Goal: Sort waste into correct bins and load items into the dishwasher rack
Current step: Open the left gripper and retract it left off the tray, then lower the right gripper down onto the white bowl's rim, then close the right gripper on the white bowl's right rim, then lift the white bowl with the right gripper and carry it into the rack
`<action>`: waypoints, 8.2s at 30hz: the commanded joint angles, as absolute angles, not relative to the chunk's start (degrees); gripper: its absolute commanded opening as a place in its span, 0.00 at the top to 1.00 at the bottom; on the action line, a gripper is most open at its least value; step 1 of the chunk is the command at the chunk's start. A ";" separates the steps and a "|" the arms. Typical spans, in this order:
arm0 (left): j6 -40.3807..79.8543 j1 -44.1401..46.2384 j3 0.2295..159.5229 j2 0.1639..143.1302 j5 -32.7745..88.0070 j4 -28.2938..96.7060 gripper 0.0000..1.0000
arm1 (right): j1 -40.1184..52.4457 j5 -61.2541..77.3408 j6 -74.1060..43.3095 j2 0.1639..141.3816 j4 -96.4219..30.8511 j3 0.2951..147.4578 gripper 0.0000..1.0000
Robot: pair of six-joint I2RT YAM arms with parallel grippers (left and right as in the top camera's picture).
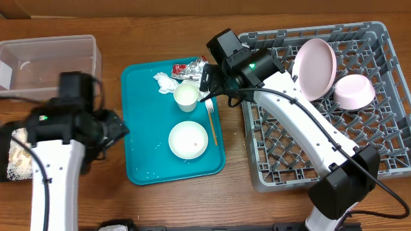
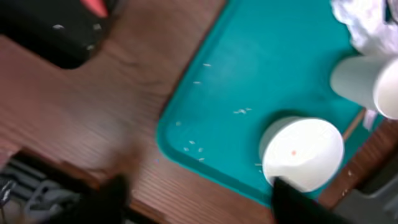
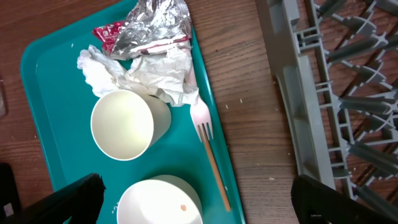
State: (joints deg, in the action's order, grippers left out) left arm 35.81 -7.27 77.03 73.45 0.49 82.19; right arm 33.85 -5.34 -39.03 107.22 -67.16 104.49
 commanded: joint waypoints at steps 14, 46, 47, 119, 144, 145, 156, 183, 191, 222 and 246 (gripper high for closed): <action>31.70 -14.66 77.65 72.99 -4.86 82.50 0.00 | 34.87 12.56 -38.85 106.59 -69.30 104.20 0.00; 31.73 -14.66 77.62 73.01 -2.96 82.04 0.00 | 46.28 -12.78 -69.87 106.59 -86.52 102.24 0.00; 31.73 -14.66 77.62 73.01 -2.96 82.04 0.00 | 46.46 -12.80 -70.65 106.59 -86.67 102.17 0.00; 31.73 -14.66 77.65 73.01 -2.98 82.04 0.00 | 50.83 -11.68 -75.22 106.65 -64.62 82.96 0.11; 31.73 -14.66 77.65 73.01 -2.96 82.04 0.00 | 45.36 2.28 -71.33 106.65 -52.82 72.51 0.22; 31.73 -14.66 77.65 73.01 -2.98 82.04 0.00 | 45.36 2.63 -70.61 106.65 -52.66 72.42 0.22; 31.73 -14.66 77.65 73.01 -2.98 82.04 0.00 | 47.62 1.17 -70.04 106.65 -50.98 72.36 0.30; 31.73 -14.66 77.65 73.01 -2.96 82.04 0.00 | 48.80 0.10 -70.06 106.65 -49.50 72.36 0.57; 31.73 -14.66 77.62 73.01 -2.98 82.04 0.00 | 48.80 0.10 -70.06 107.44 -49.34 72.31 0.60; 31.73 -14.66 77.65 73.01 -2.96 82.04 0.00 | 48.51 0.12 -70.02 107.42 -50.96 73.17 0.96; 31.73 -14.66 77.65 73.01 -2.98 82.06 0.00 | 41.21 -11.92 -65.43 90.13 -82.24 93.38 0.96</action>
